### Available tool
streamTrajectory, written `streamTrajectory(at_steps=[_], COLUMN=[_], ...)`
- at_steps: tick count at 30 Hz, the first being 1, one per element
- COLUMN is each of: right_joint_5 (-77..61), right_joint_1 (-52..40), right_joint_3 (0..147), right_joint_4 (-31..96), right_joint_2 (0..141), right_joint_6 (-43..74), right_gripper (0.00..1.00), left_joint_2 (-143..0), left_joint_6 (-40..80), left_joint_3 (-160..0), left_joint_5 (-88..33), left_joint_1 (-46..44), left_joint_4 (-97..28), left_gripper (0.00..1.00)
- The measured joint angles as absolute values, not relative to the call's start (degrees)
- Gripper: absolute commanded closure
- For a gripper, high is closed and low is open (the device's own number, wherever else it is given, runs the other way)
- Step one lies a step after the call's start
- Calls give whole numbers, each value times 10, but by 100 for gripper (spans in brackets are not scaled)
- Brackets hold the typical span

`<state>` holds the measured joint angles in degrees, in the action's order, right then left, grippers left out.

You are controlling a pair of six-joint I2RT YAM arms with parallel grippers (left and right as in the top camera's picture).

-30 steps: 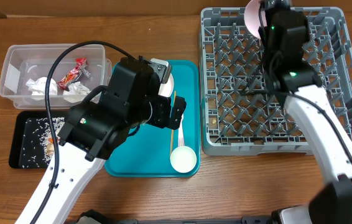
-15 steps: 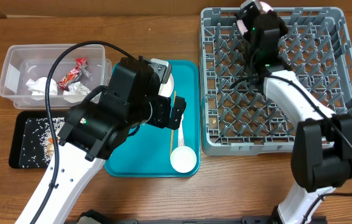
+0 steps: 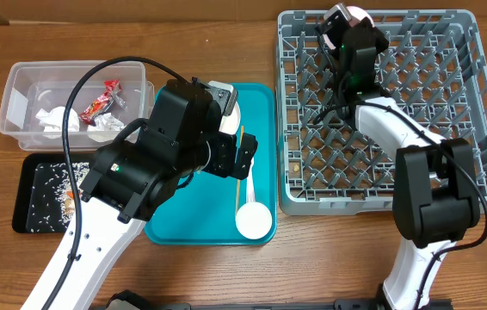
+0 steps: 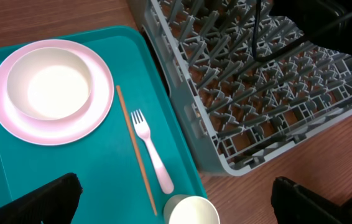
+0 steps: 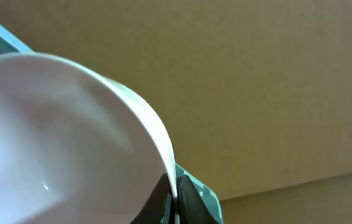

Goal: Sort waste into correct bins and load items into the dishwasher
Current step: 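Carry the pink bowl with the right gripper to the rack's back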

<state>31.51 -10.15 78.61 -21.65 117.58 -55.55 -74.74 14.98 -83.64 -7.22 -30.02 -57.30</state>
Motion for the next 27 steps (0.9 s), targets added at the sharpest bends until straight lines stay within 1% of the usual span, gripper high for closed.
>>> streamTrajectory(at_steps=[5, 10, 19, 21, 25, 27], right_joint_5=[314, 319, 354, 363, 380, 392], right_joint_1=[-103, -111, -122, -125, -128, -130], right_joint_3=[790, 800, 809, 810, 813, 813], right_joint_4=[-206, -168, -138, -130, -106, -89], right_joint_2=[1176, 1176, 1176, 1176, 1176, 1176], right_joint_6=[-537, -512, -484, -482, -478, -479], right_gripper=[96, 96, 96, 95, 88, 87], left_joint_2=[-747, -747, -747, -747, -747, -747], left_joint_6=[150, 150, 150, 150, 150, 150], left_joint_3=[-836, -836, -836, -836, -836, -836], left_joint_5=[-72, -72, -72, -72, -72, -72], left_joint_1=[-300, -300, -300, -300, -300, -300], left_joint_4=[-573, -573, -573, -573, -573, -573], left_gripper=[0, 0, 0, 0, 0, 0])
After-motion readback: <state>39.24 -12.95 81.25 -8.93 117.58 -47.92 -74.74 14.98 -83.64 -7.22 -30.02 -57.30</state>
